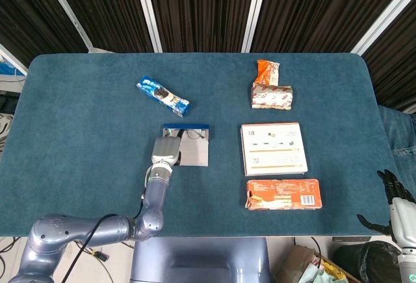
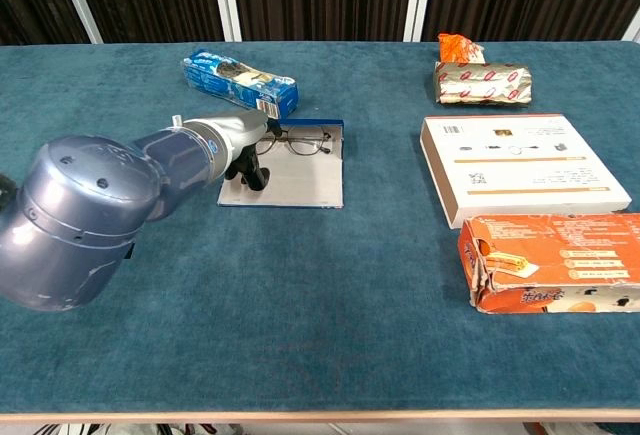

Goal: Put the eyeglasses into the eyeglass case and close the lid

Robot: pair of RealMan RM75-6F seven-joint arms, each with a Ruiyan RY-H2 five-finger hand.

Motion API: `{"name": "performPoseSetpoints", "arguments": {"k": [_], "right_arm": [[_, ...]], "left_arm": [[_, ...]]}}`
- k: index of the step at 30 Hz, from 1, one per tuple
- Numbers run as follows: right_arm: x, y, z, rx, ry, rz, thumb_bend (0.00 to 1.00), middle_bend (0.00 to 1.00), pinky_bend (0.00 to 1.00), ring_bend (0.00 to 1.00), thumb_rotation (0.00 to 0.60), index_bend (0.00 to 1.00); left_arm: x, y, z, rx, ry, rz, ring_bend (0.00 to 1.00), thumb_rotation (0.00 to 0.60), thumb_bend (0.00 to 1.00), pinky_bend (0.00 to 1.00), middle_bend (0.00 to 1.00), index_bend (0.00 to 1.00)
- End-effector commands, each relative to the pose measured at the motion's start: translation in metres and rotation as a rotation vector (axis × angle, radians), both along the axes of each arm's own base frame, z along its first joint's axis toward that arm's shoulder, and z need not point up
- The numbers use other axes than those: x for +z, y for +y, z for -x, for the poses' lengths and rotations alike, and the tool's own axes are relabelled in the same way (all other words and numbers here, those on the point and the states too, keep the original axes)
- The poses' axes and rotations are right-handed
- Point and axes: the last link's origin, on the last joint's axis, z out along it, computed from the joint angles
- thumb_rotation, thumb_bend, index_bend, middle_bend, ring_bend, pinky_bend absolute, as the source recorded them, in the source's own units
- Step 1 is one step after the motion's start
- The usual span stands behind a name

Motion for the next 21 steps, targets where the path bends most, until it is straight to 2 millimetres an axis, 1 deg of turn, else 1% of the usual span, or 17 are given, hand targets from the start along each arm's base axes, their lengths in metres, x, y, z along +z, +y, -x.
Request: {"name": "performPoseSetpoints", "arguments": {"k": [1, 6, 10, 12, 14, 16, 17, 19, 21], "right_arm": [[0.000, 0.000, 0.000, 0.000, 0.000, 0.000, 0.25, 0.04, 0.16, 0.12, 0.600, 0.08], [0.000, 0.000, 0.000, 0.001, 0.000, -0.001, 0.25, 0.04, 0.16, 0.12, 0.600, 0.08], [0.000, 0.000, 0.000, 0.004, 0.002, -0.002, 0.25, 0.04, 0.16, 0.12, 0.600, 0.08], [0.000, 0.000, 0.000, 0.004, 0.001, 0.000, 0.25, 0.04, 0.16, 0.12, 0.600, 0.08], [0.000, 0.000, 0.000, 0.004, 0.001, 0.001, 0.25, 0.04, 0.16, 0.12, 0.600, 0.08], [0.000, 0.000, 0.000, 0.005, 0.000, 0.000, 0.25, 0.04, 0.16, 0.12, 0.600, 0.08], [0.000, 0.000, 0.000, 0.006, 0.000, 0.000, 0.25, 0.04, 0.16, 0.12, 0.600, 0.08], [0.000, 0.000, -0.001, 0.008, -0.001, -0.001, 0.25, 0.04, 0.16, 0.12, 0.600, 0.08], [0.000, 0.000, -0.001, 0.009, -0.001, -0.001, 0.25, 0.04, 0.16, 0.12, 0.600, 0.08]], "left_arm": [[0.000, 0.000, 0.000, 0.001, 0.002, 0.000, 0.75, 0.600, 0.56, 0.78, 0.81, 0.00], [0.000, -0.006, -0.002, -0.017, 0.000, 0.015, 0.75, 0.600, 0.56, 0.78, 0.81, 0.00], [0.005, -0.016, -0.007, -0.071, 0.008, 0.012, 0.75, 0.600, 0.56, 0.78, 0.80, 0.01], [0.009, -0.022, -0.008, -0.098, 0.007, 0.006, 0.74, 0.600, 0.55, 0.77, 0.78, 0.08], [0.014, -0.029, -0.006, -0.122, 0.011, 0.005, 0.70, 0.600, 0.53, 0.75, 0.73, 0.17], [0.021, -0.035, -0.004, -0.138, 0.015, 0.006, 0.65, 0.600, 0.47, 0.72, 0.68, 0.18], [0.026, -0.038, -0.001, -0.148, 0.024, 0.005, 0.60, 0.600, 0.44, 0.67, 0.63, 0.18], [0.033, -0.042, 0.003, -0.158, 0.031, -0.002, 0.48, 0.600, 0.39, 0.50, 0.53, 0.17], [0.039, -0.047, 0.008, -0.171, 0.033, 0.000, 0.29, 0.600, 0.33, 0.27, 0.36, 0.13]]}}
